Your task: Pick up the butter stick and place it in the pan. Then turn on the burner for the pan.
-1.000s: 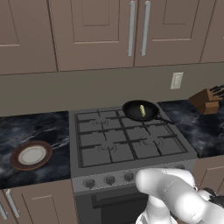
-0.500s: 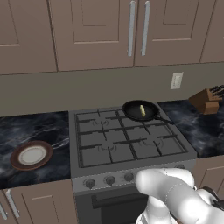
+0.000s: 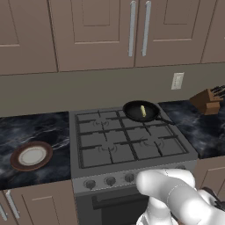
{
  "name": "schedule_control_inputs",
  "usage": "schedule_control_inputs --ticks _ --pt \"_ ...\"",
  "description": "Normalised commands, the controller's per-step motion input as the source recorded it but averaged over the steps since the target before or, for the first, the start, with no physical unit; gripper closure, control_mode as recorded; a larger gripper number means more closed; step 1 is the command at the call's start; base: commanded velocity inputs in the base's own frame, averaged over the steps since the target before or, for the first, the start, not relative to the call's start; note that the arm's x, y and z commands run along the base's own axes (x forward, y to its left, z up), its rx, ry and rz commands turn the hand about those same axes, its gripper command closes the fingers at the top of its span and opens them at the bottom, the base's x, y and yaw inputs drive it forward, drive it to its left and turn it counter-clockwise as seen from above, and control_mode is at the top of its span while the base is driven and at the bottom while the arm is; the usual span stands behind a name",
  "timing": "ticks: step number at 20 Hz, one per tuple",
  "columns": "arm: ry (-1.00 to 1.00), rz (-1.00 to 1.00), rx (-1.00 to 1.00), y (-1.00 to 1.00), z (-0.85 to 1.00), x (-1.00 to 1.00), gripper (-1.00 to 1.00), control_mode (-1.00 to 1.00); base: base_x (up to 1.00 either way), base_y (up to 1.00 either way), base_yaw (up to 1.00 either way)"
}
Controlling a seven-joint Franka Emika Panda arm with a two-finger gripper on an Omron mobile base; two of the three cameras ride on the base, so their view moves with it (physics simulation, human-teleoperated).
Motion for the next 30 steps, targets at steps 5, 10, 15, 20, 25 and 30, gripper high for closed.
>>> schedule_control_inputs --ticks 5,10,15,20,25,30 --pt "0.06 0.00 0.00 0.00 0.00 0.13 -1.00 -1.00 0.00 0.00 0.00" --pt "0.07 0.00 0.00 0.00 0.00 0.15 -1.00 -1.00 0.00 0.00 0.00" --pt "0.06 0.00 0.00 0.07 -0.03 0.08 -1.00 -1.00 0.00 0.00 0.00" --pt "0.05 0.00 0.00 0.10 -0.01 0.06 -1.00 -1.00 0.00 0.00 0.00" --pt "0.04 0.00 0.00 0.14 0.00 0.08 -1.00 -1.00 0.00 0.00 0.00" --pt "0.02 0.00 0.00 0.09 0.00 0.12 -1.00 -1.00 0.00 0.00 0.00"
